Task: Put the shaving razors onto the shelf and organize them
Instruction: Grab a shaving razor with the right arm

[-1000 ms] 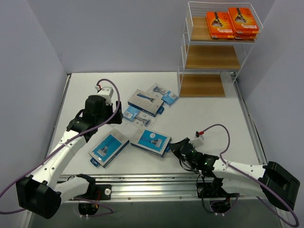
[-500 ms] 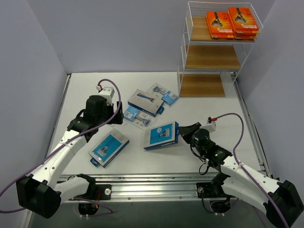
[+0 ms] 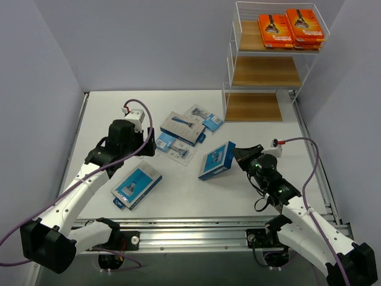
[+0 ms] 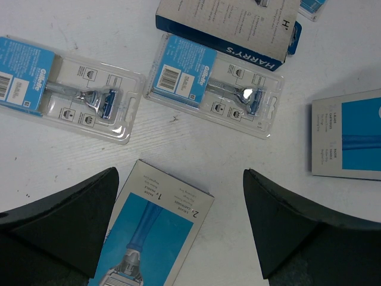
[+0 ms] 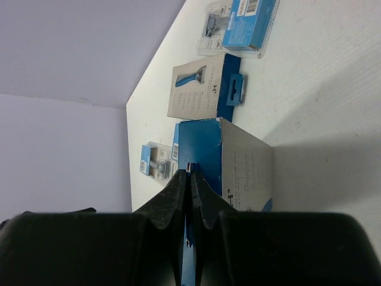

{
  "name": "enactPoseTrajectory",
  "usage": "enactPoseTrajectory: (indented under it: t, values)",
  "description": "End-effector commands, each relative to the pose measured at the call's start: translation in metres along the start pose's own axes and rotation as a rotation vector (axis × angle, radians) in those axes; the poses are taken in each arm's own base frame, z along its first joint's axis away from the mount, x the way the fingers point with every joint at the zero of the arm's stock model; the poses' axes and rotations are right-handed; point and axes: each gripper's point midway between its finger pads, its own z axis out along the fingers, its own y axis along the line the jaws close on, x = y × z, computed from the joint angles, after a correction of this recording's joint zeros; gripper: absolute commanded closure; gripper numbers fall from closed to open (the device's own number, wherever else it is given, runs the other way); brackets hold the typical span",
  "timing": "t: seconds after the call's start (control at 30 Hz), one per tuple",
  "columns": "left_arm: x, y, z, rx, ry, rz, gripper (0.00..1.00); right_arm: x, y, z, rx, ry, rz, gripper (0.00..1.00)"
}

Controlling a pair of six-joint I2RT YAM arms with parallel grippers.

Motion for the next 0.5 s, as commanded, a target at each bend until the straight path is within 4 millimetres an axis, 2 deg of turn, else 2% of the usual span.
enactPoseTrajectory:
  t: [0.0, 0.2, 0.47]
  values:
    - [-0.026, -0.012, -0.008, 0.041, -0.068, -0.009, 0.05, -0.02, 0.028, -0.005, -0.062, -0.038, 0.014, 1.0]
    - [-0.025, -0.014, -0.008, 0.047, -0.065, -0.005, 0.05, -0.037, 0.027, -0.007, -0.052, -0.081, 0.036, 1.0]
    - [-0.025, -0.016, -0.008, 0.056, -0.064, -0.006, 0.05, -0.071, 0.044, -0.015, -0.063, -0.169, 0.039, 1.0]
